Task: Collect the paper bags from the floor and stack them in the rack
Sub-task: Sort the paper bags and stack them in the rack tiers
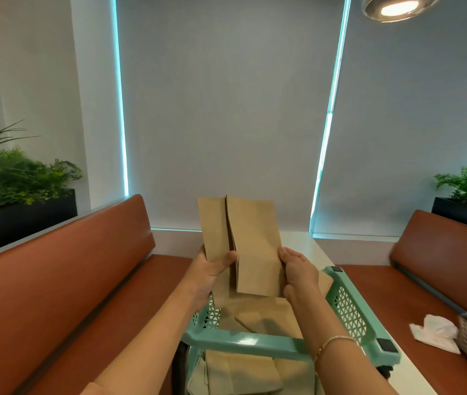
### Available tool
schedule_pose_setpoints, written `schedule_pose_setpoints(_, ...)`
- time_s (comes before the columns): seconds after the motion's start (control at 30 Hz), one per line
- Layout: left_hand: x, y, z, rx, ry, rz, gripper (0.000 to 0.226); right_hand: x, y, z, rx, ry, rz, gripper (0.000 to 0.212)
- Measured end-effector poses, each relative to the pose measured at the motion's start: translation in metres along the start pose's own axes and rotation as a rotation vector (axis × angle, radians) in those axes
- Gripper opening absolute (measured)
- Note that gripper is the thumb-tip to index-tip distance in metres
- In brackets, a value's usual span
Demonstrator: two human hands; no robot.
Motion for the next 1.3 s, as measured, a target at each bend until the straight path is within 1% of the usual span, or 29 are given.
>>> schedule_pose_setpoints(0.07, 0.001, -0.001, 0.000, -0.017, -0.002, -0.013, 0.106, 0.002, 0.006, 0.002, 0.037, -0.051, 0.091, 0.024)
schedule_pose_setpoints(0.1, 0.000, -0.001, 0.000, -0.034, -0.006, -0.015, 0.106, 0.001, 0.007, 0.002, 0.054, -0.078, 0.127, 0.027)
schedule_pose_setpoints(0.17, -0.003, 0.000, 0.001, -0.030, -0.025, -0.032, 0.103, 0.000, 0.008, 0.004, 0.054, -0.111, 0.156, 0.026)
schedule_pose_setpoints(0.2, -0.004, 0.001, 0.002, -0.024, -0.037, -0.039, 0.096, 0.001, 0.008, 0.004, 0.046, -0.114, 0.153, 0.026)
schedule_pose_setpoints(0.27, -0.006, 0.001, 0.001, -0.016, -0.041, -0.055, 0.074, 0.003, 0.008, 0.004, 0.032, -0.120, 0.130, 0.028)
schedule_pose_setpoints(0.33, -0.006, 0.001, 0.000, 0.019, -0.024, -0.058, 0.060, 0.002, 0.007, 0.004, 0.017, -0.114, 0.097, 0.026)
schedule_pose_setpoints(0.4, -0.004, 0.001, -0.002, 0.084, 0.063, -0.011, 0.047, 0.004, 0.007, 0.002, 0.006, -0.075, 0.057, 0.021)
schedule_pose_setpoints(0.47, -0.001, 0.003, -0.006, 0.143, 0.167, 0.061, 0.037, 0.002, 0.007, 0.001, -0.058, -0.037, 0.012, 0.014)
schedule_pose_setpoints(0.5, -0.001, 0.005, -0.007, 0.163, 0.193, 0.091, 0.035, -0.001, 0.008, 0.001, -0.108, -0.039, -0.001, 0.018)
schedule_pose_setpoints(0.57, 0.001, 0.006, -0.008, 0.195, 0.228, 0.128, 0.037, -0.006, 0.010, 0.002, -0.197, -0.063, -0.001, 0.034)
schedule_pose_setpoints(0.63, 0.001, 0.005, -0.010, 0.194, 0.256, 0.155, 0.038, -0.011, 0.012, 0.002, -0.246, -0.104, 0.019, 0.040)
schedule_pose_setpoints(0.73, 0.001, 0.006, -0.012, 0.200, 0.273, 0.178, 0.042, -0.011, 0.009, -0.003, -0.218, -0.116, 0.068, 0.031)
schedule_pose_setpoints(0.8, 0.000, 0.008, -0.011, 0.189, 0.257, 0.193, 0.037, -0.009, 0.006, -0.008, -0.187, -0.092, 0.085, 0.021)
schedule_pose_setpoints(0.9, -0.002, 0.010, -0.009, 0.149, 0.213, 0.189, 0.038, -0.007, -0.003, -0.015, -0.143, -0.074, 0.090, 0.019)
schedule_pose_setpoints(1.0, -0.004, 0.011, -0.005, 0.159, 0.128, 0.162, 0.038, -0.009, -0.013, -0.016, -0.131, -0.184, 0.114, 0.011)
schedule_pose_setpoints(1.07, -0.006, 0.011, -0.001, 0.162, 0.073, 0.154, 0.033, -0.011, -0.015, -0.015, -0.130, -0.267, 0.096, 0.019)
schedule_pose_setpoints(1.13, -0.007, 0.012, 0.002, 0.166, 0.039, 0.114, 0.033, -0.013, -0.014, -0.012, -0.153, -0.317, 0.050, 0.028)
schedule_pose_setpoints(1.2, -0.007, 0.010, 0.004, 0.132, 0.011, 0.045, 0.026, -0.017, -0.012, -0.009, -0.181, -0.348, 0.002, 0.028)
schedule_pose_setpoints(1.27, -0.007, 0.008, 0.004, 0.128, 0.001, 0.026, 0.017, -0.021, -0.010, -0.004, -0.211, -0.381, -0.026, 0.026)
schedule_pose_setpoints(1.3, -0.007, 0.008, 0.005, 0.133, -0.008, 0.023, 0.024, -0.023, -0.009, -0.001, -0.236, -0.395, -0.035, 0.026)
Point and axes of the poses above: each hand's wrist, its own x-axis towards the middle knuckle, its own z-axis out of the palm, y = z × x, the point moved 3 cm from there along x, towards the middle knuckle, and after that the axes turned 2 degrees about z, right-handed, at the moved point
